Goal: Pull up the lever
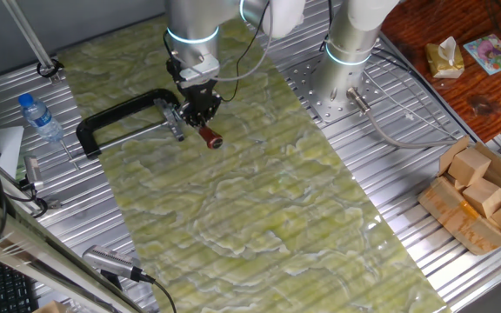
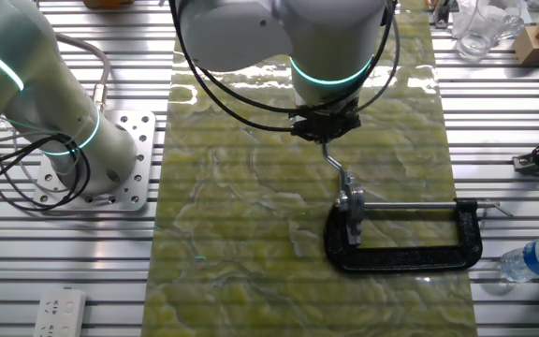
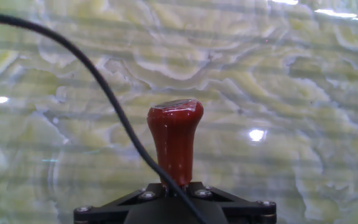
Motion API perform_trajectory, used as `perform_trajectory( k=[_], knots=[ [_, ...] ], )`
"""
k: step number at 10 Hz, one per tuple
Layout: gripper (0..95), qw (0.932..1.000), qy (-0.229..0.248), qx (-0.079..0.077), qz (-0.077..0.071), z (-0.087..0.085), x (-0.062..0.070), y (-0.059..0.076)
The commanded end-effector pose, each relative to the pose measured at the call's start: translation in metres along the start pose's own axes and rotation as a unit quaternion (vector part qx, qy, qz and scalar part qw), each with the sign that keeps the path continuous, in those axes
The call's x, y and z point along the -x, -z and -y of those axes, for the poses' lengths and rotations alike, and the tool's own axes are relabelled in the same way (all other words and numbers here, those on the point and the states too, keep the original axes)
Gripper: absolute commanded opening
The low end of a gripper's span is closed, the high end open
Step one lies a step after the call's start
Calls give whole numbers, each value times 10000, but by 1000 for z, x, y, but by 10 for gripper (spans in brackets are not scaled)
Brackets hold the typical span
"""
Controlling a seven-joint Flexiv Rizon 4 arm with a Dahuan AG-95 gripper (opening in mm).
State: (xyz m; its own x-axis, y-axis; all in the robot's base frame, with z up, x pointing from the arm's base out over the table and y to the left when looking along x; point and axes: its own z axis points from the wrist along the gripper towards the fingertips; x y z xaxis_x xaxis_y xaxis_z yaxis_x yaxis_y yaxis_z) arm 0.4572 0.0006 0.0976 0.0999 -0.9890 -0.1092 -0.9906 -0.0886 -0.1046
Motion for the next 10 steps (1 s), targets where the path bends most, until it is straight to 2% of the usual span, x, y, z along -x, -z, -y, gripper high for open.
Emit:
perform_trajectory(
  k=[1,3,5,8,10],
  knots=[
    [0,10000,59,-27,63,4,1,31],
    [0,9999,63,-1,112,5,-3,34],
    [0,9998,-3,-4,222,4,-5,36],
    [0,9996,-82,-38,273,4,-6,45],
    [0,9990,-107,-69,434,7,-10,49]
  ],
)
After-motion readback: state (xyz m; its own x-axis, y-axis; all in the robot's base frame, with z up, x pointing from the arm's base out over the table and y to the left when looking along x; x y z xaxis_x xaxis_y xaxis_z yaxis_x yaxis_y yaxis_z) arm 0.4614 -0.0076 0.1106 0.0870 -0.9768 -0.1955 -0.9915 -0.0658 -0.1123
